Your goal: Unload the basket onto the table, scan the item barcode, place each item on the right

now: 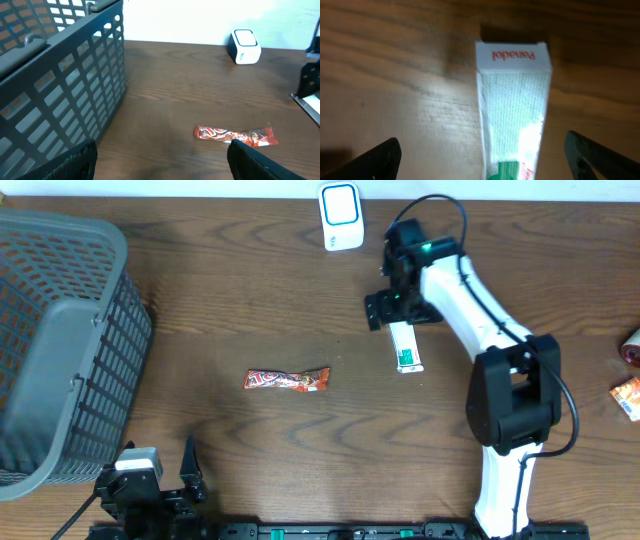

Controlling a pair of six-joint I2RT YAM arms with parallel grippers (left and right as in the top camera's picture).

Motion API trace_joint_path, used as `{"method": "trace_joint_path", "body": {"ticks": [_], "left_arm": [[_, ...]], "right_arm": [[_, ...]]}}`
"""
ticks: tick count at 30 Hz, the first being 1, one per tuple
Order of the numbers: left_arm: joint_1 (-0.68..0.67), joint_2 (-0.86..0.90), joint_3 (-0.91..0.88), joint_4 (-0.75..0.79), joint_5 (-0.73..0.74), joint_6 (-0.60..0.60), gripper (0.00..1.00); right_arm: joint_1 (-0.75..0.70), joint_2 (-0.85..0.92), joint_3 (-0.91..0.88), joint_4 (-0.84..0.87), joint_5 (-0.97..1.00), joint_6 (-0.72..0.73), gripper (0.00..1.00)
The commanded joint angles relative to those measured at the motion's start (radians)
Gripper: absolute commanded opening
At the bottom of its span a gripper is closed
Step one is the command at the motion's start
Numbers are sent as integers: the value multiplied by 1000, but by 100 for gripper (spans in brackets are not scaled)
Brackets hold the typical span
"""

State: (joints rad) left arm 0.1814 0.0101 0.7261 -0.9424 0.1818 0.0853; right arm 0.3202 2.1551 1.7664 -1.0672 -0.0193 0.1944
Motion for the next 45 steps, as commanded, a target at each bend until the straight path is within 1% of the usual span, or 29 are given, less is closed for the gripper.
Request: {"method": "trace_joint_path", "body": {"ticks": [1,4,11,14,15,16,17,18,21,24,25,26,28,34,37,39,42,45], "left_arm": [[-3,-6,2,-1,6,-1,84],[-3,-6,2,-1,6,-1,84],[-3,-6,2,-1,6,-1,84],[-3,-6,2,-1,6,-1,84],[-3,-6,2,-1,6,-1,84],[-3,-6,2,-1,6,-1,84],[-3,-6,2,-1,6,-1,84],[-3,-6,2,-1,6,-1,84],[-3,-6,2,-1,6,-1,84],[-3,-6,2,-1,6,-1,84],[-3,-6,2,-1,6,-1,84],[-3,-6,2,-1,6,-1,84],[-3,-6,2,-1,6,-1,84],[-3,-6,2,-1,6,-1,84],[-3,-6,2,-1,6,-1,84],[-3,-6,2,-1,6,-1,84],[-3,-6,2,-1,6,-1,84],[-3,-6,2,-1,6,-1,84]], "right_arm": [[13,29,-61,58,87,117,99],[17,44,-84,78,128,151,99],[-6,56,-98,82,134,149,99],[-14,56,-139,112,134,138,98],[-16,56,-160,130,134,137,92],[-16,56,-180,151,134,137,80],[-18,56,-204,173,134,138,70],[-19,56,-223,190,134,138,65],[-24,56,-268,219,134,137,56],[-36,56,-274,215,134,126,38],[-42,55,-274,212,134,126,34],[-48,52,-270,202,134,126,33],[-63,50,-256,174,133,126,29],[-143,48,-189,42,135,107,24],[-212,48,-160,-11,141,68,24],[-266,48,-152,-29,184,61,24],[-357,48,-151,-38,290,58,27],[-451,48,-151,-26,325,59,28]]}}
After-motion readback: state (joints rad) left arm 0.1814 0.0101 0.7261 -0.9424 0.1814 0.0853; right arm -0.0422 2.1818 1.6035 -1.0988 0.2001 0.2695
